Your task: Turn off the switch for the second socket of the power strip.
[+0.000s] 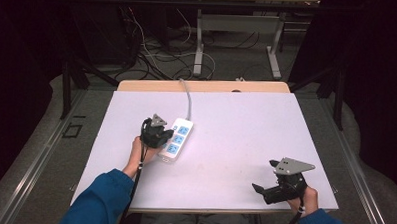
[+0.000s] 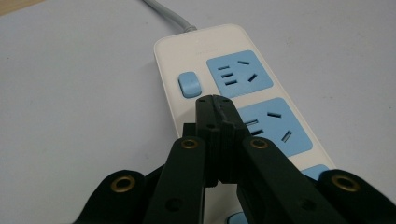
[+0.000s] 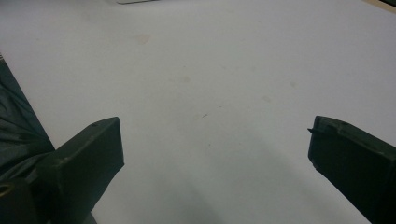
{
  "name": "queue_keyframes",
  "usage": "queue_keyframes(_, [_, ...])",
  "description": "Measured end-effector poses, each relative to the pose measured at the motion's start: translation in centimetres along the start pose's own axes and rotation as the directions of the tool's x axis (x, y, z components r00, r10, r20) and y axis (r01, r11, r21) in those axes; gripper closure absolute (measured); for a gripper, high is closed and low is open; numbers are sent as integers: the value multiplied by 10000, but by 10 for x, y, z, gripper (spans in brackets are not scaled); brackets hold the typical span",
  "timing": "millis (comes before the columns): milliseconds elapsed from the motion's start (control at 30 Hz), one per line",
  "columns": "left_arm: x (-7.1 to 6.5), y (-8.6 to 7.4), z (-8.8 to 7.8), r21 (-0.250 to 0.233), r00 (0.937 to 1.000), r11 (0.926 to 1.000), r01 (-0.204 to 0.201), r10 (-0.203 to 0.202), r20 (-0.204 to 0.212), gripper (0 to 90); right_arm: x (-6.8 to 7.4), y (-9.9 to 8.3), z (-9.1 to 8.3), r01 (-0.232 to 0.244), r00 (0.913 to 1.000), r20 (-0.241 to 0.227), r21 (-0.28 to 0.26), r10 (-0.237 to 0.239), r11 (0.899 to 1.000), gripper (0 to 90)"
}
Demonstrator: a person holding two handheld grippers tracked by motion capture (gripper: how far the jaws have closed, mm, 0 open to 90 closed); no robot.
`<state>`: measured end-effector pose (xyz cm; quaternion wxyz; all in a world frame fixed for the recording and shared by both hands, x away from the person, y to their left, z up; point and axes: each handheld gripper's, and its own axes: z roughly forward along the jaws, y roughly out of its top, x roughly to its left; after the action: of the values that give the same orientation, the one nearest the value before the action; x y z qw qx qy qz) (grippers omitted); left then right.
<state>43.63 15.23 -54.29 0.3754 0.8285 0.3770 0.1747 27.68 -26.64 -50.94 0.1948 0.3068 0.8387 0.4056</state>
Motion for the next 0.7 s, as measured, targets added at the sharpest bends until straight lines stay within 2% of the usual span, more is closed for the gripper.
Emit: queue_keyframes(700, [-2, 1, -1, 118, 10000, 9999, -77, 77, -1, 900, 1, 0, 0, -87, 10000, 36, -43, 87, 10000, 25])
